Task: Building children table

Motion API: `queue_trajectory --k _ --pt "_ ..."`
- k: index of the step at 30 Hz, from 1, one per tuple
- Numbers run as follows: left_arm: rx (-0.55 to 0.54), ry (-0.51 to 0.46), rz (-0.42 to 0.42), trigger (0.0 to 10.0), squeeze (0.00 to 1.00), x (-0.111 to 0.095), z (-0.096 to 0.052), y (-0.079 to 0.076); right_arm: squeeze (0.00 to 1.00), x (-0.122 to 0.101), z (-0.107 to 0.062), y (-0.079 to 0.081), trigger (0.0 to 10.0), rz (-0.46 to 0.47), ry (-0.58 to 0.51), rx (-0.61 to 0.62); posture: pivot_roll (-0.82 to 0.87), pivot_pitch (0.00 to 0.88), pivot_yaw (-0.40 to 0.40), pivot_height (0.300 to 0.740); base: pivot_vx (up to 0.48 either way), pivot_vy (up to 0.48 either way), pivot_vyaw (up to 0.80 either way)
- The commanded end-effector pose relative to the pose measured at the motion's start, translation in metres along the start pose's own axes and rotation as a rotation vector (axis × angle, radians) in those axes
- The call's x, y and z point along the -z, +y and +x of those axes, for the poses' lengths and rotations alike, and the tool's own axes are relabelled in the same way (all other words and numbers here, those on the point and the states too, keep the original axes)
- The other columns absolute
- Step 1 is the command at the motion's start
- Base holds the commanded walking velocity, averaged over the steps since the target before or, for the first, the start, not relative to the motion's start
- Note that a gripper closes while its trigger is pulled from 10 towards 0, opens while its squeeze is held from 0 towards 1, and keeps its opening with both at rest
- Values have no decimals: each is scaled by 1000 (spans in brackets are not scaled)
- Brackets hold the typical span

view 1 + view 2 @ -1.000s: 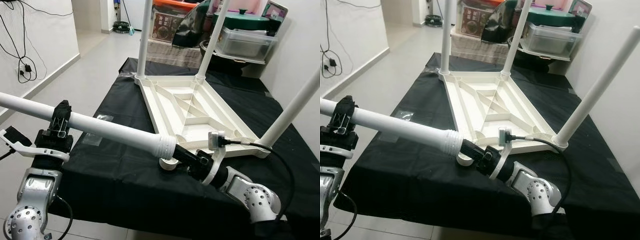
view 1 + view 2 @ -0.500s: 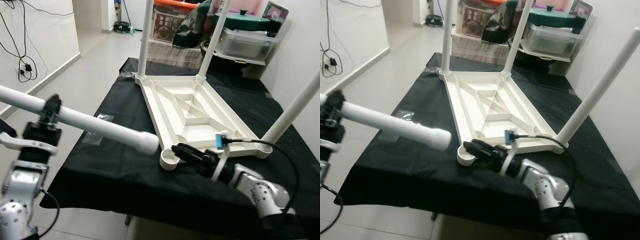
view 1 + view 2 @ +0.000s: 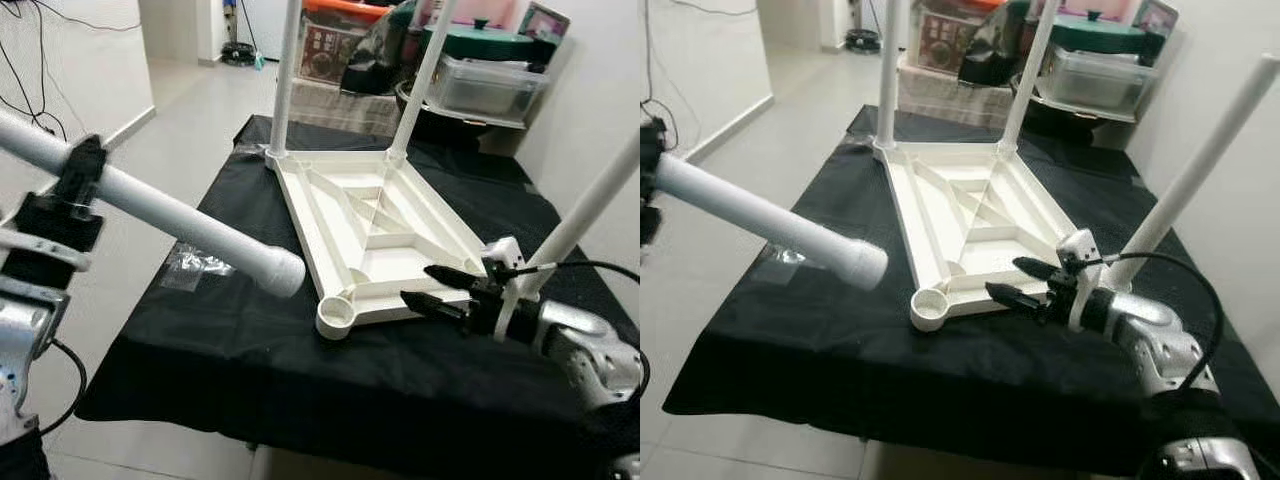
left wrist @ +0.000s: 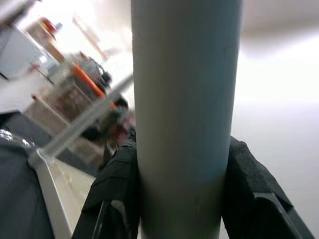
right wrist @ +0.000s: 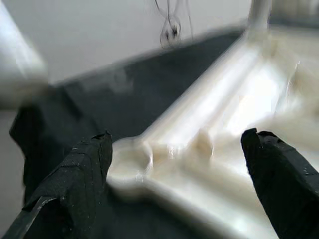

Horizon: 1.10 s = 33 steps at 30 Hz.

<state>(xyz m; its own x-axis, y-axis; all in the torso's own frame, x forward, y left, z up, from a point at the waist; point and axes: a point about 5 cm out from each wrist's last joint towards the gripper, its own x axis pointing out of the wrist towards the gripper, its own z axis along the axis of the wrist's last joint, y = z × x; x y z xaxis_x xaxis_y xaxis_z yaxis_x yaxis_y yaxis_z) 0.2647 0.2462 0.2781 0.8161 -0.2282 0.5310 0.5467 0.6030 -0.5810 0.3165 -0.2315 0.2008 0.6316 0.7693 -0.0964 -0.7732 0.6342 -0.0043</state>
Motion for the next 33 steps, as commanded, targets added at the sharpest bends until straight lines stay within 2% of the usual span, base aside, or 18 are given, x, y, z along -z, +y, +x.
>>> queue_trajectory --k 1,3,4,5,6,7,10,11,12,13,14,15,17,18,20,23,26,33 --pt "45 57 10 10000 0 7 4 -5 0 -21 4 4 10000 -53 -60 -36 14 0 -95 740 0 0 0" --pt "144 203 41 10000 0 21 9 -16 0 -44 21 36 10000 -83 -128 -247 22 0 -92 740 0 0 0" --pt "144 203 41 10000 0 21 9 -16 0 -44 21 36 10000 -83 -128 -247 22 0 -92 740 0 0 0" --pt "193 251 41 10000 0 25 10 -22 0 -47 29 50 10000 -45 -148 -331 20 0 -88 740 0 0 0" --pt "193 251 41 10000 0 25 10 -22 0 -47 29 50 10000 -45 -148 -331 20 0 -88 740 0 0 0" --pt "238 290 36 10000 0 29 11 -26 0 -46 38 63 10000 13 -158 -406 19 0 -83 740 0 0 0" --pt "238 290 36 10000 0 29 11 -26 0 -46 38 63 10000 13 -158 -406 19 0 -83 740 0 0 0" --pt "286 328 26 10000 0 34 13 -30 0 -43 47 76 10000 77 -158 -472 19 0 -83 740 0 0 0" --pt "286 328 26 10000 0 34 13 -30 0 -43 47 76 10000 77 -158 -472 19 0 -83 740 0 0 0" --pt "327 377 15 10000 0 41 16 -31 0 -32 56 91 10000 134 -122 -552 22 0 -82 740 0 0 0" --pt "327 377 15 10000 0 41 16 -31 0 -32 56 91 10000 134 -122 -552 22 0 -82 740 0 0 0" --pt "368 418 3 10000 0 48 19 -33 0 -21 63 101 10000 163 -87 -608 16 0 -75 740 0 0 0" --pt "368 418 3 10000 0 48 19 -33 0 -21 63 101 10000 163 -87 -608 16 0 -75 740 0 0 0" --pt "423 467 -17 10000 0 57 26 -38 0 -5 74 112 10000 194 -41 -656 14 0 -71 740 0 0 0" --pt "439 479 -20 10000 0 59 29 -39 0 -2 77 114 10000 197 -32 -659 14 0 -71 740 0 0 0" --pt "456 491 -23 10000 0 60 33 -40 0 -1 79 116 10000 206 -22 -660 14 0 -70 740 0 0 0" --pt "507 513 -47 10000 0 69 47 -45 0 0 95 127 10000 234 -16 -651 4 0 -64 740 0 0 0" --pt "543 544 -73 10000 0 84 56 -46 0 -8 110 136 10000 279 -23 -628 -17 0 -55 740 0 0 0"
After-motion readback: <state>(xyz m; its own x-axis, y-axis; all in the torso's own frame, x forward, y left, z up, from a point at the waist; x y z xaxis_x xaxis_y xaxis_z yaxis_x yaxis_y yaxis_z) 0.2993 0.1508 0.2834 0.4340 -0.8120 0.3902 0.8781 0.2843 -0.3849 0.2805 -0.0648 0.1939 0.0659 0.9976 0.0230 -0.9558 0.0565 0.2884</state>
